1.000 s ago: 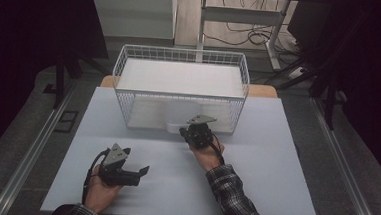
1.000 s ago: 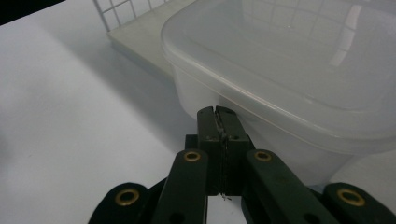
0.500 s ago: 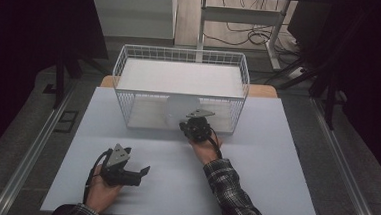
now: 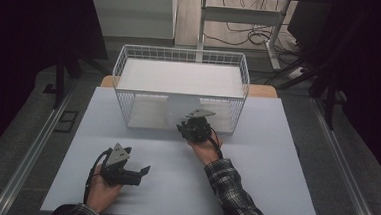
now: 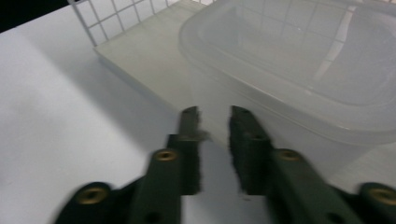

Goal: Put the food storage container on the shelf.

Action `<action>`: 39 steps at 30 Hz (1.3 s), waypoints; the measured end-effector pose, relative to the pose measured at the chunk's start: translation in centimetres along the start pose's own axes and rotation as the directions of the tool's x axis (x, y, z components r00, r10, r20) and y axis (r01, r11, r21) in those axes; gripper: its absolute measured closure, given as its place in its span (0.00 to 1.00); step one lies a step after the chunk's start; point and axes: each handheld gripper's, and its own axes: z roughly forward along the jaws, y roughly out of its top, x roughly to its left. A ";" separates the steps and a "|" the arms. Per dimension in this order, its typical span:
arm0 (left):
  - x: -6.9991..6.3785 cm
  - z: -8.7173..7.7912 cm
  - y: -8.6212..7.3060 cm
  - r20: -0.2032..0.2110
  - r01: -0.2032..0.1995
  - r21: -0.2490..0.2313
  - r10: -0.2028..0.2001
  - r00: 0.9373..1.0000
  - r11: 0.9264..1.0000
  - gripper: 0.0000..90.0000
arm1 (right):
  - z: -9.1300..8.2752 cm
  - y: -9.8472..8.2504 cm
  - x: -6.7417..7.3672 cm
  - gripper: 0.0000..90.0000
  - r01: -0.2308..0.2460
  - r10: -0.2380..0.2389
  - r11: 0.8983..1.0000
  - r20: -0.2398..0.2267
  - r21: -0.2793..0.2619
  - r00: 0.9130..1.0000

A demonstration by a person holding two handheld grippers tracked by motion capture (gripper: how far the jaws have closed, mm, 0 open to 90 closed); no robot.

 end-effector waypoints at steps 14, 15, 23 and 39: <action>0.5 0.1 -0.1 0.043 0.014 -0.005 -0.014 0.999 1.000 0.08 | -2.3 -0.4 1.0 0.30 0.032 -0.031 0.999 -0.070 0.019 0.997; 0.5 0.2 -0.1 0.050 0.023 -0.004 -0.022 0.999 1.000 0.08 | -2.4 -0.5 1.0 0.28 0.038 -0.036 0.999 -0.070 0.019 0.997; 0.4 0.2 0.0 0.045 0.037 0.030 -0.039 0.998 0.999 0.08 | -3.9 -1.0 1.9 0.10 0.063 -0.060 0.998 -0.079 0.030 0.995; 0.7 -0.1 0.1 0.051 0.044 0.038 -0.046 0.998 0.998 0.07 | -8.8 -4.0 1.7 0.01 0.092 -0.089 0.994 -0.062 0.063 0.994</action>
